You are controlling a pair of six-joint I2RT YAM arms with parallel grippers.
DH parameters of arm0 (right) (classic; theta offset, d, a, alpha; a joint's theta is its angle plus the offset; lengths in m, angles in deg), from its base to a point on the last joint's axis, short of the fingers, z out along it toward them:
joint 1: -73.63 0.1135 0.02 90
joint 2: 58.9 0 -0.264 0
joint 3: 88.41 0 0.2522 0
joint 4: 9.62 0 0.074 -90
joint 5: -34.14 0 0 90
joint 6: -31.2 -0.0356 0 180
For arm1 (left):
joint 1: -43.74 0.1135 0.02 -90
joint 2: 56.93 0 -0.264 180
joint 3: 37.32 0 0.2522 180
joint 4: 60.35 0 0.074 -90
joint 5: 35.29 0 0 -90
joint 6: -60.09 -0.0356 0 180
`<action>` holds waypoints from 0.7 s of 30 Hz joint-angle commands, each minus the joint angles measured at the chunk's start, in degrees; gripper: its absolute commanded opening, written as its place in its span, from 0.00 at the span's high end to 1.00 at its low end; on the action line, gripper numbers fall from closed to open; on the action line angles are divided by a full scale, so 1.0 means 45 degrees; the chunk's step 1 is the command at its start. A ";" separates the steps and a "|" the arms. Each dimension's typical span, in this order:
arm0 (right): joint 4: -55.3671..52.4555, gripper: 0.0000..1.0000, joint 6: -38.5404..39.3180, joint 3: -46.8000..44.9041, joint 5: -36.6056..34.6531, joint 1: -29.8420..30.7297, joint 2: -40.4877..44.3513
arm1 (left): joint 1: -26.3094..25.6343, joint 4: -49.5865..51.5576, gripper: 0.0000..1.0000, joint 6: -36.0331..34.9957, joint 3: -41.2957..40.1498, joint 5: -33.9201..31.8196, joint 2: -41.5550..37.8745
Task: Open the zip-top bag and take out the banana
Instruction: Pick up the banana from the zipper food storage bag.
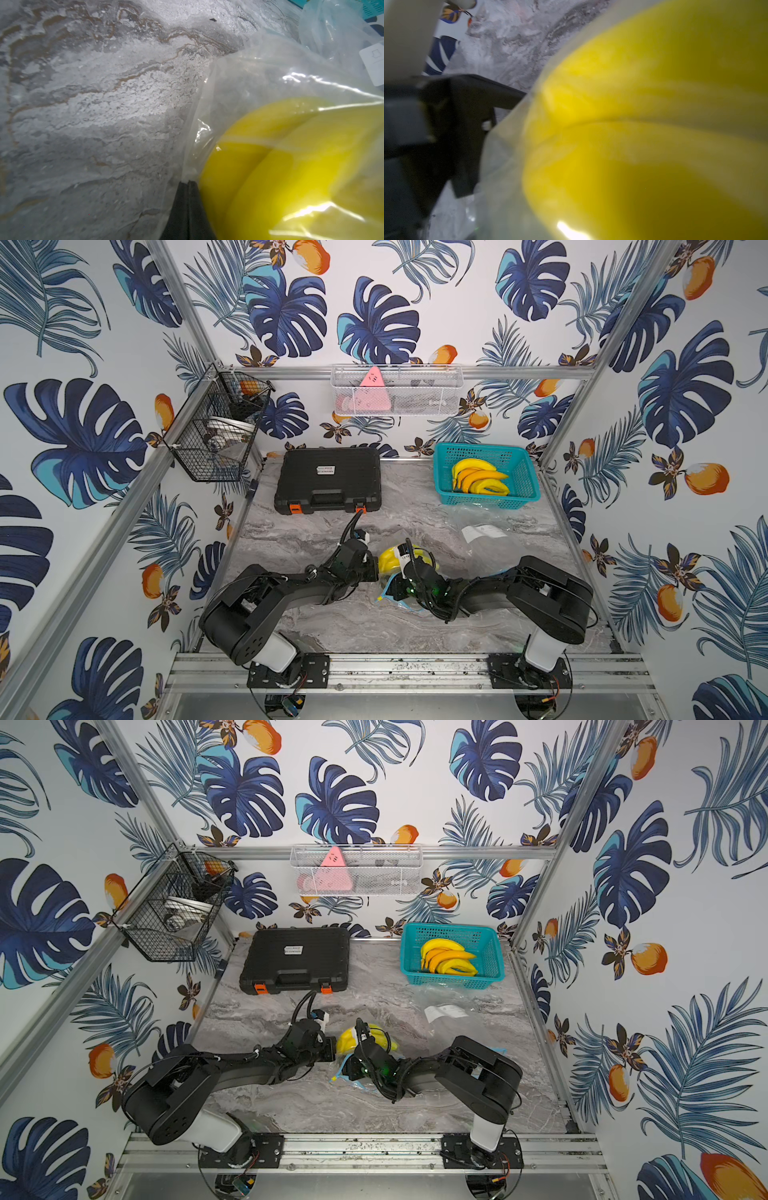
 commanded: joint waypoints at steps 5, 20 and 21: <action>-0.3975 0.50 -0.0081 0.1642 -0.0229 -0.0021 -0.1204 | -0.0029 -0.0417 1.00 0.0110 -0.0170 0.0673 -0.0189; -0.6209 0.87 0.1202 -0.0493 0.3664 -0.0401 0.4938 | 0.0375 0.1951 1.00 -0.0508 0.1473 -0.2175 0.0258; -0.6416 0.87 0.1298 -0.0555 0.4049 -0.0407 0.5316 | 0.0506 0.2200 1.00 -0.0454 0.1727 -0.2476 0.0332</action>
